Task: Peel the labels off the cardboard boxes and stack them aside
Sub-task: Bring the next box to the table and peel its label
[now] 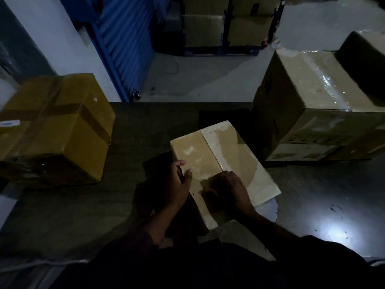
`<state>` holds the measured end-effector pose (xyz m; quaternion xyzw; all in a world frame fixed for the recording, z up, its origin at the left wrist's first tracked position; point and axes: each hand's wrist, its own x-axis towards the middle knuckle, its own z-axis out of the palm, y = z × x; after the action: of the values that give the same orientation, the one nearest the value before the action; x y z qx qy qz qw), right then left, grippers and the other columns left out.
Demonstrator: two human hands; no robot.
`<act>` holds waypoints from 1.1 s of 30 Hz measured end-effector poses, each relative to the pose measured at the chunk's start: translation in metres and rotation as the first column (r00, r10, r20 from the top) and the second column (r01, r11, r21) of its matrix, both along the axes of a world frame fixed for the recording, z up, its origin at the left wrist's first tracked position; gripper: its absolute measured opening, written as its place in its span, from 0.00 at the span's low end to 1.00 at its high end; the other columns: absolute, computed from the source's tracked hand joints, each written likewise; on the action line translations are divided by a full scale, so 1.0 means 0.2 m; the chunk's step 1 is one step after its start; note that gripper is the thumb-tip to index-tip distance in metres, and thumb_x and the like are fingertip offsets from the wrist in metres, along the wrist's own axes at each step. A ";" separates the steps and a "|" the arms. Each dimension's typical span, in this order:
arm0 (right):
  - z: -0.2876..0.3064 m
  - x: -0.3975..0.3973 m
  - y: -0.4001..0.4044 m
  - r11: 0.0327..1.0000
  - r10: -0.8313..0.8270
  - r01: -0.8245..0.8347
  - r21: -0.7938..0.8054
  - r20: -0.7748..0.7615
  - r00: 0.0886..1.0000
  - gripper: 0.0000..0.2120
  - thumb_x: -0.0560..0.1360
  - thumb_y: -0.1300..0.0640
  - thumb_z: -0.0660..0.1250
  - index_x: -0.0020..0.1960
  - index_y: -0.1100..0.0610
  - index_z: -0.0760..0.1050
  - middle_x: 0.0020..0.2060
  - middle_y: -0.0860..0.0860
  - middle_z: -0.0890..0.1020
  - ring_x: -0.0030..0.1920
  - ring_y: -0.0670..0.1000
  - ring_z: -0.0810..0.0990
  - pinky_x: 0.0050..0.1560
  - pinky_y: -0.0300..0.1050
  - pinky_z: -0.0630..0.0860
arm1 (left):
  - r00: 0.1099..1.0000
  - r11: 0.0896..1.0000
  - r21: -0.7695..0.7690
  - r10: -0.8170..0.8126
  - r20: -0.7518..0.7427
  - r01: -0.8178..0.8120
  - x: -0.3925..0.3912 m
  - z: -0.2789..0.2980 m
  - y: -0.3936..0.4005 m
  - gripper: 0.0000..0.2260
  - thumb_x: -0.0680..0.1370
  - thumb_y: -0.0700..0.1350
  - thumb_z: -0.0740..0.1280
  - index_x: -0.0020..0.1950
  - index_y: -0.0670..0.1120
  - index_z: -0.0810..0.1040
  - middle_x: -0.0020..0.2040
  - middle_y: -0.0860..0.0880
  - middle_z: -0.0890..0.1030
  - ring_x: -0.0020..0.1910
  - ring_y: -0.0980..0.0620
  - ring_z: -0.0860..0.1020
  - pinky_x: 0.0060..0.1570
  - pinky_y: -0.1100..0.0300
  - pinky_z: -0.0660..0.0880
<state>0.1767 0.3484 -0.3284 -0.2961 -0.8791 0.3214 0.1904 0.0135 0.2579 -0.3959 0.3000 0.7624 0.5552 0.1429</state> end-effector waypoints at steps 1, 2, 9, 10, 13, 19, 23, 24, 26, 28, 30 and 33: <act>0.02 0.00 0.00 0.995 -0.054 0.051 -0.086 -0.040 0.998 0.19 0.70 0.39 0.63 0.45 0.53 0.82 0.44 0.49 0.83 0.45 0.50 0.80 0.46 0.50 0.79 | 1.000 1.000 -0.004 0.001 0.003 -0.001 0.00 0.00 0.00 0.13 0.78 0.52 0.66 0.61 0.55 0.70 0.47 0.54 0.74 0.43 0.61 0.74 0.44 0.60 0.73; 0.03 -0.01 0.00 0.985 -0.103 0.096 -0.144 -0.041 0.994 0.19 0.71 0.40 0.64 0.45 0.54 0.82 0.43 0.50 0.83 0.44 0.50 0.81 0.47 0.50 0.79 | 1.000 1.000 -0.010 0.003 0.004 -0.003 -0.01 0.00 0.01 0.13 0.78 0.50 0.67 0.61 0.54 0.70 0.46 0.54 0.74 0.41 0.62 0.73 0.42 0.61 0.72; 0.00 -0.09 0.00 0.978 -0.207 0.205 0.031 0.137 0.969 0.07 0.75 0.47 0.68 0.45 0.46 0.84 0.40 0.42 0.84 0.39 0.40 0.80 0.48 0.38 0.79 | 0.999 1.000 -0.004 0.011 -0.034 -0.011 -0.02 0.01 0.01 0.15 0.76 0.55 0.66 0.61 0.53 0.71 0.44 0.57 0.71 0.40 0.57 0.71 0.41 0.58 0.71; 0.01 -0.10 0.00 0.985 -0.175 0.174 0.023 0.110 0.978 0.05 0.76 0.51 0.69 0.48 0.48 0.84 0.43 0.45 0.85 0.42 0.44 0.81 0.50 0.41 0.78 | 1.000 1.000 -0.010 0.009 -0.027 -0.010 -0.01 0.01 0.01 0.15 0.77 0.55 0.66 0.61 0.54 0.71 0.44 0.57 0.71 0.40 0.58 0.72 0.41 0.59 0.71; 0.03 -0.12 -0.02 0.988 -0.129 0.121 0.093 0.087 0.988 0.07 0.74 0.58 0.72 0.50 0.50 0.84 0.44 0.49 0.84 0.43 0.48 0.80 0.46 0.43 0.77 | 1.000 1.000 -0.023 -0.003 -0.021 0.002 -0.01 0.01 0.01 0.14 0.78 0.49 0.68 0.62 0.53 0.71 0.44 0.55 0.72 0.40 0.59 0.72 0.40 0.62 0.69; 0.00 -0.17 -0.01 0.969 -0.052 0.010 0.247 0.163 0.985 0.04 0.70 0.57 0.75 0.45 0.51 0.85 0.39 0.49 0.82 0.41 0.51 0.77 0.37 0.40 0.70 | 1.000 0.999 -0.048 -0.001 0.011 0.001 -0.01 0.03 0.02 0.14 0.78 0.46 0.70 0.62 0.51 0.72 0.45 0.54 0.72 0.40 0.59 0.71 0.39 0.68 0.67; -0.02 -0.20 0.01 0.970 0.013 -0.065 0.236 0.215 0.976 0.06 0.73 0.56 0.71 0.48 0.56 0.81 0.44 0.52 0.81 0.46 0.54 0.77 0.45 0.49 0.75 | 1.000 0.999 -0.045 -0.012 0.002 0.013 -0.01 0.07 0.01 0.15 0.78 0.45 0.70 0.63 0.47 0.73 0.49 0.49 0.74 0.43 0.52 0.73 0.39 0.73 0.67; -0.03 -0.20 0.01 0.980 0.010 -0.055 0.190 0.228 0.974 0.08 0.76 0.54 0.66 0.50 0.57 0.80 0.46 0.54 0.80 0.48 0.56 0.76 0.48 0.50 0.73 | 1.000 0.999 -0.049 -0.016 -0.017 0.015 -0.01 0.07 0.01 0.15 0.77 0.47 0.70 0.62 0.48 0.73 0.48 0.49 0.75 0.44 0.50 0.75 0.40 0.69 0.68; -0.03 -0.17 -0.02 0.996 -0.042 0.027 0.087 0.171 0.984 0.18 0.77 0.48 0.55 0.51 0.60 0.76 0.48 0.56 0.77 0.49 0.55 0.73 0.50 0.50 0.70 | 0.998 0.997 -0.075 -0.013 -0.066 0.008 -0.01 0.07 0.00 0.17 0.76 0.54 0.68 0.61 0.49 0.72 0.45 0.51 0.74 0.42 0.47 0.75 0.40 0.61 0.69; -0.02 -0.11 -0.05 0.992 -0.122 0.120 0.031 0.074 0.990 0.17 0.77 0.47 0.52 0.49 0.60 0.72 0.47 0.55 0.74 0.48 0.52 0.69 0.48 0.48 0.69 | 0.990 0.994 -0.108 -0.007 -0.143 -0.008 -0.01 0.09 0.00 0.20 0.75 0.59 0.66 0.62 0.49 0.71 0.46 0.49 0.75 0.43 0.48 0.75 0.42 0.56 0.71; -0.01 -0.05 -0.06 0.981 -0.192 0.192 0.003 0.007 0.981 0.09 0.78 0.53 0.59 0.48 0.60 0.70 0.46 0.54 0.73 0.47 0.52 0.69 0.46 0.47 0.68 | 0.979 0.994 -0.104 0.016 -0.203 -0.038 0.01 0.14 0.01 0.18 0.76 0.55 0.68 0.62 0.48 0.71 0.49 0.45 0.76 0.46 0.47 0.75 0.44 0.54 0.72; 0.02 0.05 -0.03 0.926 -0.369 0.361 -0.109 -0.068 0.927 0.13 0.78 0.49 0.64 0.45 0.59 0.73 0.42 0.54 0.77 0.43 0.55 0.75 0.43 0.51 0.73 | 0.956 0.999 -0.034 0.001 -0.294 -0.012 0.07 0.26 0.07 0.13 0.77 0.48 0.69 0.60 0.47 0.73 0.46 0.47 0.73 0.43 0.49 0.73 0.44 0.53 0.73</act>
<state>0.1859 0.3419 -0.3253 -0.4489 -0.7832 0.3340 0.2711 0.0272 0.2711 -0.3449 0.3741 0.7859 0.4914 0.0314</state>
